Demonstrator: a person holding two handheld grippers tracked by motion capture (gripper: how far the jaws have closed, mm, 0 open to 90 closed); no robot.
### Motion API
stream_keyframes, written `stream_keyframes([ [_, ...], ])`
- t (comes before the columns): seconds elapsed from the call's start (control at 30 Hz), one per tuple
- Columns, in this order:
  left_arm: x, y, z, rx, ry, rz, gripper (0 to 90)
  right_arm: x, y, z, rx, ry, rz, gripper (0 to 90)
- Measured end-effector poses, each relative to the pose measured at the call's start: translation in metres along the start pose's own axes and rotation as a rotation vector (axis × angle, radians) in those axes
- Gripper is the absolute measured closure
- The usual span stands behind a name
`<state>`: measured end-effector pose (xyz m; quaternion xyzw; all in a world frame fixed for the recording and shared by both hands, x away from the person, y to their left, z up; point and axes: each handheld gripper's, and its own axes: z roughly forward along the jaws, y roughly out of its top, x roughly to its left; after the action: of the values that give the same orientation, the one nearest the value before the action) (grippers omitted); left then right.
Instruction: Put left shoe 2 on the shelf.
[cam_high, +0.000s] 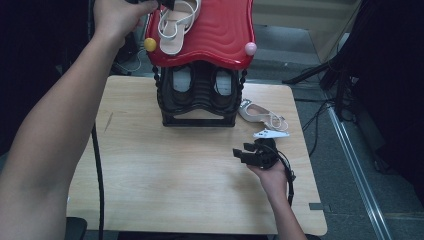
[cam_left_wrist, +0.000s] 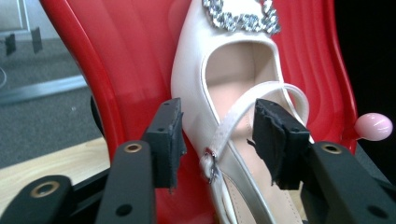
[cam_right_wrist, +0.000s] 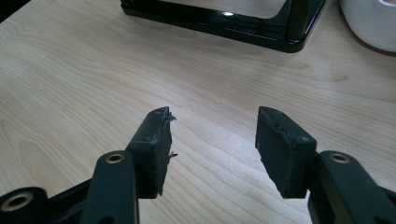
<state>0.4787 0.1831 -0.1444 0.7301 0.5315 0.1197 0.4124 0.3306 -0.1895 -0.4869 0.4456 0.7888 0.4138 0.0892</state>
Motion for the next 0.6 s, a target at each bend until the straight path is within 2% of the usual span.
stream_keyframes([
  [0.2,0.004,-0.001,-0.014,-0.017,-0.004,0.01,49.5,0.0,0.0,0.0,0.001,-0.001,0.001,47.0],
  [0.37,0.009,-0.004,-0.021,0.004,-0.009,0.021,48.7,-0.001,0.0,-0.001,0.001,-0.002,0.011,47.0],
  [0.43,0.011,-0.007,-0.025,-0.009,-0.007,0.026,48.5,-0.001,0.0,-0.001,0.002,-0.002,0.011,47.0],
  [0.6,0.021,-0.014,-0.032,-0.003,-0.029,0.021,47.7,-0.001,0.0,0.0,0.003,-0.003,0.007,47.2],
])
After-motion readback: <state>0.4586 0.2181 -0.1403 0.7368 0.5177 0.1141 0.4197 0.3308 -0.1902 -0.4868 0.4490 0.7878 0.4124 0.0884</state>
